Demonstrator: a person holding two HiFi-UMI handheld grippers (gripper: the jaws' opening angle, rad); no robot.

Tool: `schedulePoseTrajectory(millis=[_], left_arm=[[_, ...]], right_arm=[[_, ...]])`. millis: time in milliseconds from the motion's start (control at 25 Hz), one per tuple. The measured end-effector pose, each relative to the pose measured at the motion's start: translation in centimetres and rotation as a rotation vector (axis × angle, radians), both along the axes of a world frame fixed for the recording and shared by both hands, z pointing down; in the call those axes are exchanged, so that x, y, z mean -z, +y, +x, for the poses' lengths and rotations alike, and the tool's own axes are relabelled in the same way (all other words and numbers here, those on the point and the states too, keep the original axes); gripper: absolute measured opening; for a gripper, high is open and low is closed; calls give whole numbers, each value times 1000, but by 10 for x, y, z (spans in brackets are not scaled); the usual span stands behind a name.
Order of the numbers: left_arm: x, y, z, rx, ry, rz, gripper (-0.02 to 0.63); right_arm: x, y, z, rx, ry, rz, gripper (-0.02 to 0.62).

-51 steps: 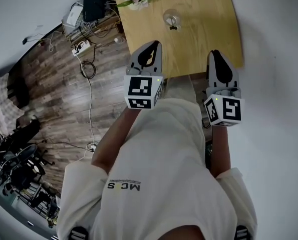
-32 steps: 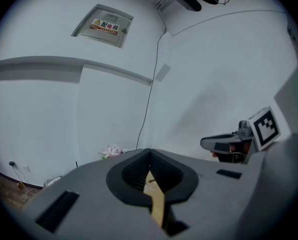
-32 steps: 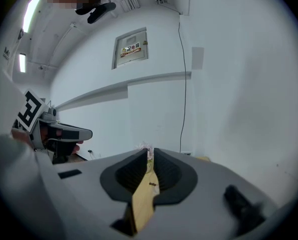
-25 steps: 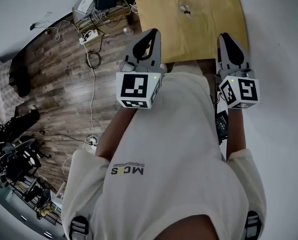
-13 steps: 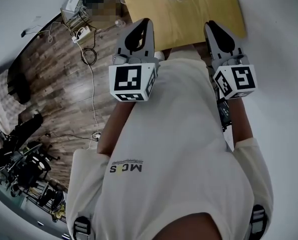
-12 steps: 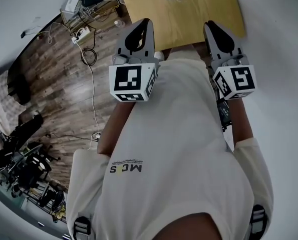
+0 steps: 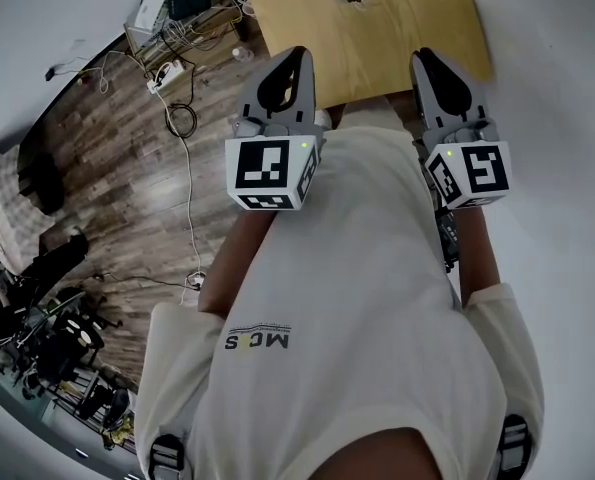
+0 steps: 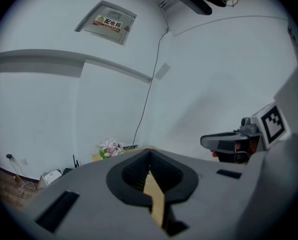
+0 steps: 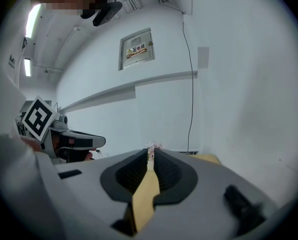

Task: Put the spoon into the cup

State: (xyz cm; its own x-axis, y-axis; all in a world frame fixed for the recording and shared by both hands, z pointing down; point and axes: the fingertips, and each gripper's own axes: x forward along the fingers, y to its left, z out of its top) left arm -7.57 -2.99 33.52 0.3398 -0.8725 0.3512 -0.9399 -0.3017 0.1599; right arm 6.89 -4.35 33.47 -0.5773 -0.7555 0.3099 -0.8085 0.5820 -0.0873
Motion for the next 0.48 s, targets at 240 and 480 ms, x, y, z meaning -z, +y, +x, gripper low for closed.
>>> schedulePoseTrajectory(millis=[240, 480], left_arm=[[-1, 3, -2, -11, 4, 0, 12], [0, 5, -7, -14, 8, -3, 12]], right_arm=[[1, 4, -10, -2, 0, 13, 49], [1, 6, -15, -19, -6, 4, 49]])
